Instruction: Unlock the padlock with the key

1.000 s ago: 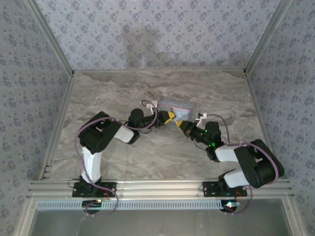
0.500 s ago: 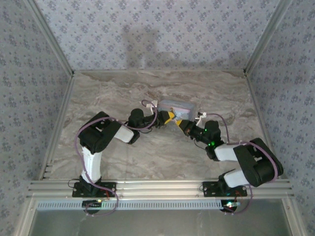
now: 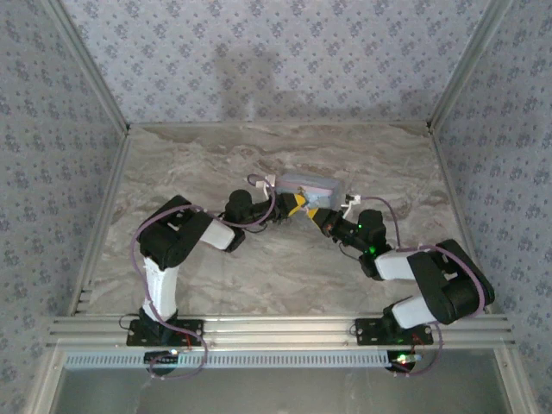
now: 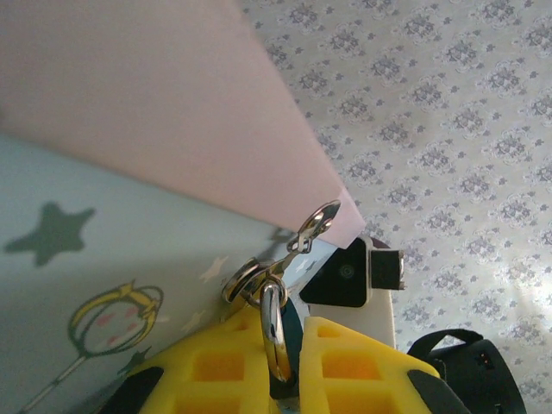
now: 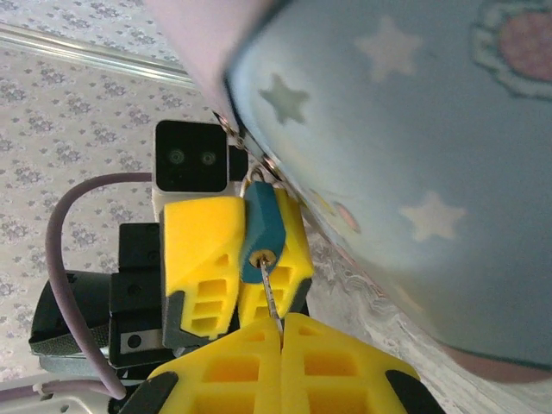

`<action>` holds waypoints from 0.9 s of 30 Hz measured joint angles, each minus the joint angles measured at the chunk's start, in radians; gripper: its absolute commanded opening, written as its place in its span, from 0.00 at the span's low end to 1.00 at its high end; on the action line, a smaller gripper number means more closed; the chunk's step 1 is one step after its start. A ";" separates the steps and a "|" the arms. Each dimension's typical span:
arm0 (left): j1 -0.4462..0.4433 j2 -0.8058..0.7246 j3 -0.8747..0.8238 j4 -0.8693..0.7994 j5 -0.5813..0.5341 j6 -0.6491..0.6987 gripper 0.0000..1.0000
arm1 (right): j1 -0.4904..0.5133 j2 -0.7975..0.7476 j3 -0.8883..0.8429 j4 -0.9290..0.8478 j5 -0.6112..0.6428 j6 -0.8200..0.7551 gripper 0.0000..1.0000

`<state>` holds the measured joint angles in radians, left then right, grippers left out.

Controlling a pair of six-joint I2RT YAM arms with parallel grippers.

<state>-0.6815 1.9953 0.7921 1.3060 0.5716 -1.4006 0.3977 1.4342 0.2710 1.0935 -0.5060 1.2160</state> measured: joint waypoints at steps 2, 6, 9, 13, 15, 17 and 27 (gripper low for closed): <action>0.000 0.000 0.000 0.000 0.000 0.000 0.00 | 0.000 -0.001 0.000 -0.002 -0.001 0.000 0.00; 0.000 0.000 0.000 0.000 0.001 0.000 0.00 | -0.001 -0.004 0.000 -0.006 -0.004 -0.001 0.00; -0.001 0.000 0.001 0.000 0.002 0.000 0.00 | -0.004 -0.006 0.001 -0.012 -0.006 -0.001 0.00; -0.001 0.000 0.001 0.000 0.002 0.000 0.00 | -0.010 -0.006 0.005 -0.016 -0.011 -0.001 0.00; -0.001 0.000 0.002 0.000 -0.001 0.000 0.00 | -0.013 -0.006 0.014 -0.029 -0.018 -0.001 0.00; -0.001 0.000 0.002 0.000 -0.005 0.000 0.00 | -0.015 -0.013 0.026 -0.058 -0.023 -0.006 0.00; 0.000 0.000 0.014 0.001 -0.008 0.000 0.00 | -0.024 -0.094 0.088 -0.270 -0.033 -0.091 0.00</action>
<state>-0.6819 1.9953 0.8066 1.3067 0.5640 -1.4010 0.3740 1.3399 0.3588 0.8238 -0.5388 1.1252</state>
